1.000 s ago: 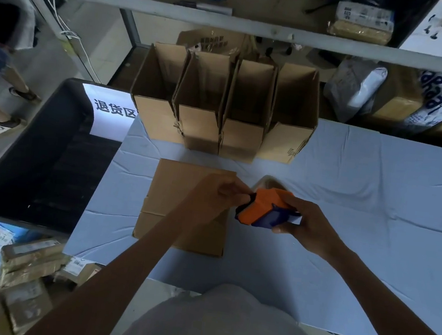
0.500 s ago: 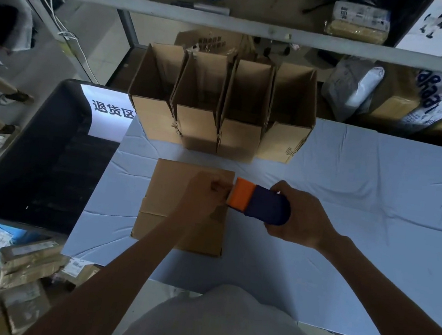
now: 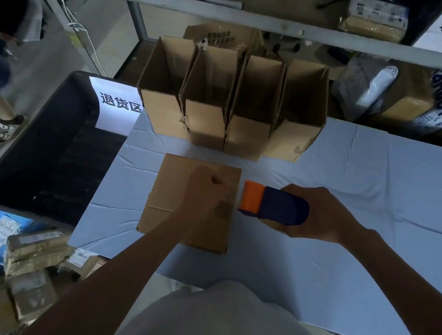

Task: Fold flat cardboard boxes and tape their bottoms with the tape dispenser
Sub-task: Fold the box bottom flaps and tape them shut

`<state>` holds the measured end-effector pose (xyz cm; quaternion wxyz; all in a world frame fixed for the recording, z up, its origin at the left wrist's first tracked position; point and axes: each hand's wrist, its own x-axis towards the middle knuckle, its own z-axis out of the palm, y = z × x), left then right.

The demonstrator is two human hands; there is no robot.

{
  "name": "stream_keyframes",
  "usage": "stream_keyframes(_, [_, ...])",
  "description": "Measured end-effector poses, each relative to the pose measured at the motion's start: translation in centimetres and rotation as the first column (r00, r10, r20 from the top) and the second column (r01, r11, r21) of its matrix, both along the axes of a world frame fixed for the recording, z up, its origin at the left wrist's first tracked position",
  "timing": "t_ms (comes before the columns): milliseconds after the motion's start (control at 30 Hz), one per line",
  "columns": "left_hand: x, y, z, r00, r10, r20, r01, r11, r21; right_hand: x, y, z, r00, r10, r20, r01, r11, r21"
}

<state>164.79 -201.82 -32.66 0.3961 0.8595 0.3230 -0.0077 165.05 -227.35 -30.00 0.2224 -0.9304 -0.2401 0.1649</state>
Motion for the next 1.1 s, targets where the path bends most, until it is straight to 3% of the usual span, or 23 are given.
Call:
stream_keyframes(33, [-0.2, 0.9, 0.0, 0.992, -0.126, -0.004, 0.125, 0.984, -0.126, -0.1, -0.8, 0.0, 1.0, -0.017, 0.011, 0.017, 1.0, -0.024])
stream_keyframes(133, [0.1, 2.3, -1.5, 0.942, -0.333, 0.038, 0.332, 0.912, -0.241, -0.1, -2.6, -0.1, 0.998, -0.047, 0.029, 0.05, 0.992, -0.112])
stream_keyframes(200, [0.2, 2.9, -2.8, 0.951, -0.307, 0.037, 0.308, 0.935, -0.177, -0.1, -2.8, -0.3, 0.998, -0.062, 0.013, 0.063, 0.989, -0.13])
stream_keyframes(300, [0.1, 2.2, -2.9, 0.95, -0.312, 0.023, 0.309, 0.922, -0.233, 0.1, -2.6, -0.7, 0.998, -0.068, -0.004, 0.067, 0.985, -0.159])
stream_keyframes(500, [-0.6, 2.2, -2.3, 0.926, -0.361, 0.11, 0.365, 0.931, -0.019, 0.9, -2.2, -1.0, 0.998, -0.057, -0.009, 0.054, 0.986, -0.16])
stream_keyframes(700, [-1.6, 1.1, -1.9, 0.917, -0.333, 0.222, 0.362, 0.926, -0.108, 1.3, -2.3, -1.1, 0.998, -0.055, -0.04, 0.047, 0.982, -0.184])
stream_keyframes(900, [-2.0, 0.6, -2.8, 0.874, -0.431, 0.225, 0.418, 0.903, 0.105, 1.5, -1.9, -1.6, 0.995, -0.072, -0.062, 0.059, 0.98, -0.189])
stream_keyframes(1033, [-2.4, 0.4, -3.1, 0.766, -0.615, 0.188, 0.524, 0.766, 0.373, 1.3, -1.8, -1.5, 0.996, -0.069, -0.062, 0.058, 0.985, -0.163])
stream_keyframes(1100, [-2.3, 0.2, -3.1, 0.776, -0.621, 0.112, 0.498, 0.713, 0.493, 1.3, -1.8, -1.3, 0.996, -0.065, -0.057, 0.055, 0.985, -0.164])
